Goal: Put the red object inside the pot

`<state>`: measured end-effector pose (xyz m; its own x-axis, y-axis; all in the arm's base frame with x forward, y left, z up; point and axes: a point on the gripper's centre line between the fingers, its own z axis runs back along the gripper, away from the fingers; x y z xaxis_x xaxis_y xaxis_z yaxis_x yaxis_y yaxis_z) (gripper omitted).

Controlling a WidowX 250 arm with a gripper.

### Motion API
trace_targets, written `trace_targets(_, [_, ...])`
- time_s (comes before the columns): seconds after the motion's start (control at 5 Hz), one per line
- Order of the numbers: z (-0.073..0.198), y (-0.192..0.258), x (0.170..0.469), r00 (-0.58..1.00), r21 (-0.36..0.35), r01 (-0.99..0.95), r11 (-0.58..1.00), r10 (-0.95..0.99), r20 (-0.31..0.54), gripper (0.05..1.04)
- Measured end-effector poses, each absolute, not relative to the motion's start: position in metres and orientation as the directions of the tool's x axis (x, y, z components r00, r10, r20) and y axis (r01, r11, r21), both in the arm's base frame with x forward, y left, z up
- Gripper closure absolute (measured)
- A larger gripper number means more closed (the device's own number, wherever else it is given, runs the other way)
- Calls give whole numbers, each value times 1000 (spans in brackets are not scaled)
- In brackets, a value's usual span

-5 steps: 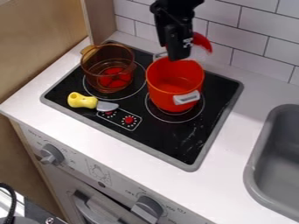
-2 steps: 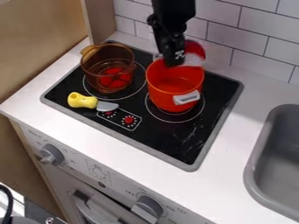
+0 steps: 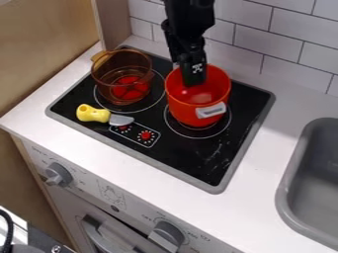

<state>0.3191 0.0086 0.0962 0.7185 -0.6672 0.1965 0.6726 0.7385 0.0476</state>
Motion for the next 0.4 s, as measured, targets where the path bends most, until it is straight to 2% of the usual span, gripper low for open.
trace_targets(0.2, [96, 4, 315, 745, 14, 650, 760, -641, 184, 83])
trace_targets(0.4, [115, -3, 313, 818, -84, 565, 821, -544, 188, 83])
